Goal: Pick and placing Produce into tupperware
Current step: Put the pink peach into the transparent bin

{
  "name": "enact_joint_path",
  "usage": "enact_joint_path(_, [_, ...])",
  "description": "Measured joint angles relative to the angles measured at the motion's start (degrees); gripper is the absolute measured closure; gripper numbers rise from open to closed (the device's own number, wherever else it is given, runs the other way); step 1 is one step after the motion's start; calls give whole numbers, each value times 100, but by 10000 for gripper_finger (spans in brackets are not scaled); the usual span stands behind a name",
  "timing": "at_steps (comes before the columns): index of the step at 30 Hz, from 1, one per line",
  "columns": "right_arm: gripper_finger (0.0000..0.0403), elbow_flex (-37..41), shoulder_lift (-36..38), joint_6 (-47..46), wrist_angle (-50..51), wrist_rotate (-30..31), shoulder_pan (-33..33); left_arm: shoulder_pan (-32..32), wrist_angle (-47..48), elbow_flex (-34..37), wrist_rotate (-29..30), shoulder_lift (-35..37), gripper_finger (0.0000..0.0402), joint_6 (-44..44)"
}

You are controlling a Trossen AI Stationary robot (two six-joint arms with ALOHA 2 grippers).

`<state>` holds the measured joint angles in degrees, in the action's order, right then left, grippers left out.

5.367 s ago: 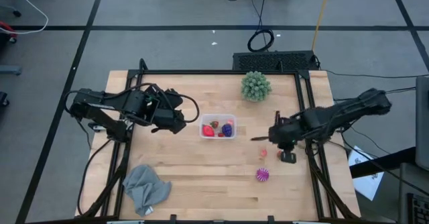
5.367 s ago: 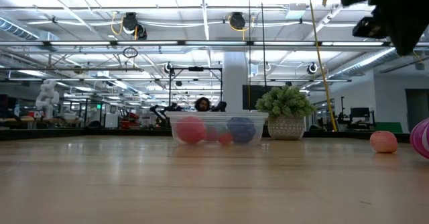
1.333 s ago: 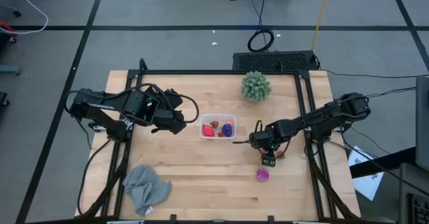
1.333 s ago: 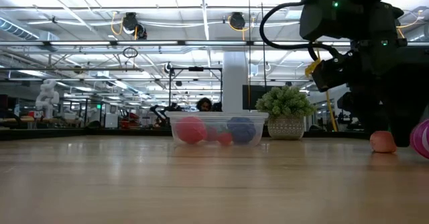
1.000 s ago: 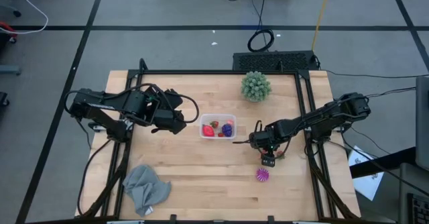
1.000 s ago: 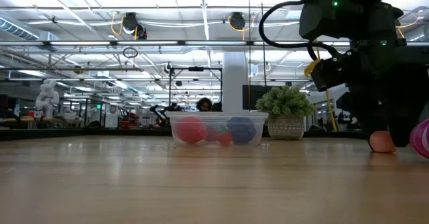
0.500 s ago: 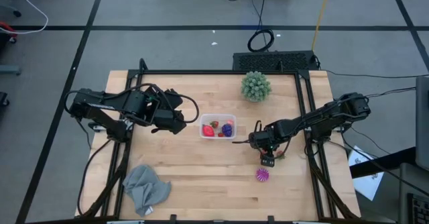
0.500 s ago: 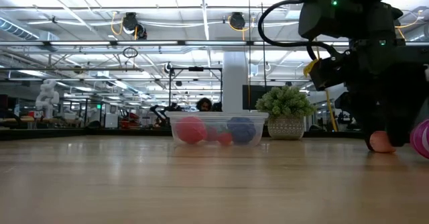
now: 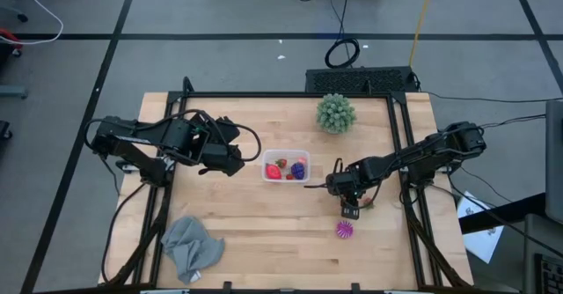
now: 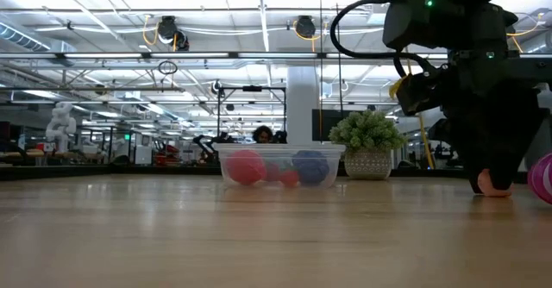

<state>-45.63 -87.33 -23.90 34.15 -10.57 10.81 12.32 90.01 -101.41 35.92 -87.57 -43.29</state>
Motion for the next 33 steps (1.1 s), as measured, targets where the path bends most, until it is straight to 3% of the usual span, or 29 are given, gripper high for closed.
enact_joint_path(33, [248,0,2,-46,149,-17,0,-2,-1,0,0,-1,124,1])
